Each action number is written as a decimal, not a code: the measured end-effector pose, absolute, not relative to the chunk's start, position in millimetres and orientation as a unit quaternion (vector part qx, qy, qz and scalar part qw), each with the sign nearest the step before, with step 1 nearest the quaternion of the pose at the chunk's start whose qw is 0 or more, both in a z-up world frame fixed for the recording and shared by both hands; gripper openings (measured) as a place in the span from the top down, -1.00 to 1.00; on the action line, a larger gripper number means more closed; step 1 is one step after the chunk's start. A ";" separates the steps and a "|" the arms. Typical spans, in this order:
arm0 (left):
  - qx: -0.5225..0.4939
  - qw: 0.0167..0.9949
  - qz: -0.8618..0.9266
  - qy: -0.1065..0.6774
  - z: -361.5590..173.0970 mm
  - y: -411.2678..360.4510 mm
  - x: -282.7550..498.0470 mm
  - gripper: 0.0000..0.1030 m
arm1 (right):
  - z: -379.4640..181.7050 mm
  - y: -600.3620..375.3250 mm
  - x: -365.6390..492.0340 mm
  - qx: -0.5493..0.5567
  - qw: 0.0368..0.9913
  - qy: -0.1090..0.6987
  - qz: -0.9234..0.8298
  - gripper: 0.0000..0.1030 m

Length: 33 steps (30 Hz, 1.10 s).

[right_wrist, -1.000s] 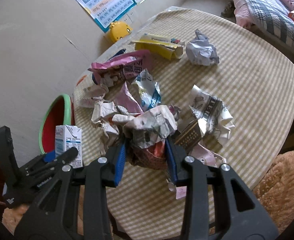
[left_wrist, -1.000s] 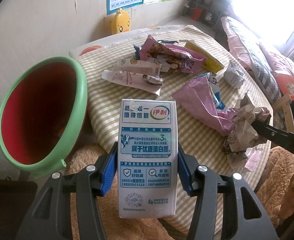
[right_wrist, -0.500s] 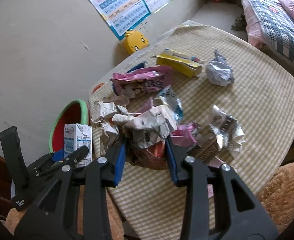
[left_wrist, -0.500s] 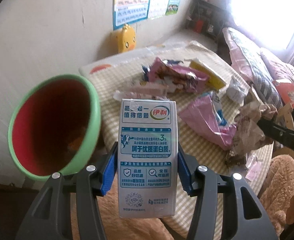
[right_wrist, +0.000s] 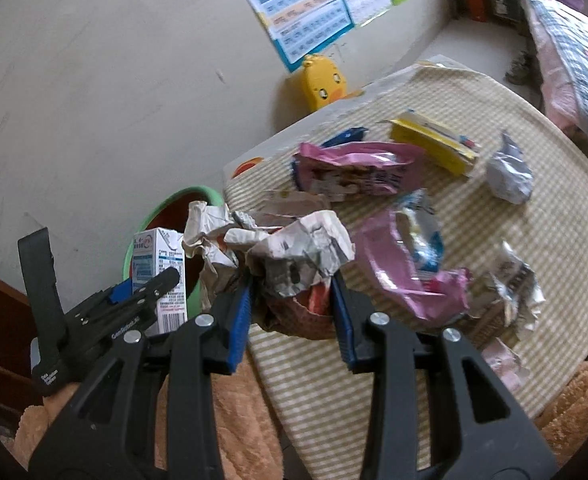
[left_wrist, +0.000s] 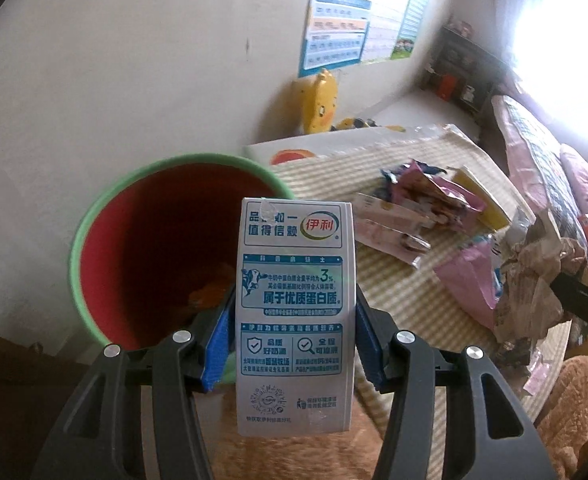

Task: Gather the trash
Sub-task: 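Move both grippers over the bucket and release the carton and paper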

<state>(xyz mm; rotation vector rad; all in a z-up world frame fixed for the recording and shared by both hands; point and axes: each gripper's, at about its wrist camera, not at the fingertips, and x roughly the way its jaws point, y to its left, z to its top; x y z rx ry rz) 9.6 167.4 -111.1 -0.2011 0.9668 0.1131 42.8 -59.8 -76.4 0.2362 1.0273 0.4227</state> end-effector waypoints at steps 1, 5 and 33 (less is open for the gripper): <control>-0.097 0.880 0.057 0.462 -110.9 170.4 8.2 0.02 | -76.4 -55.2 42.6 0.108 0.842 0.487 0.203 0.31; -0.099 0.881 0.067 0.458 -110.7 181.0 4.5 0.02 | -78.9 -39.9 43.9 0.097 0.838 0.494 0.210 0.31; -0.146 0.849 0.163 0.480 -141.7 278.8 6.3 -0.40 | -89.3 106.8 106.8 0.116 0.801 0.499 0.308 -0.13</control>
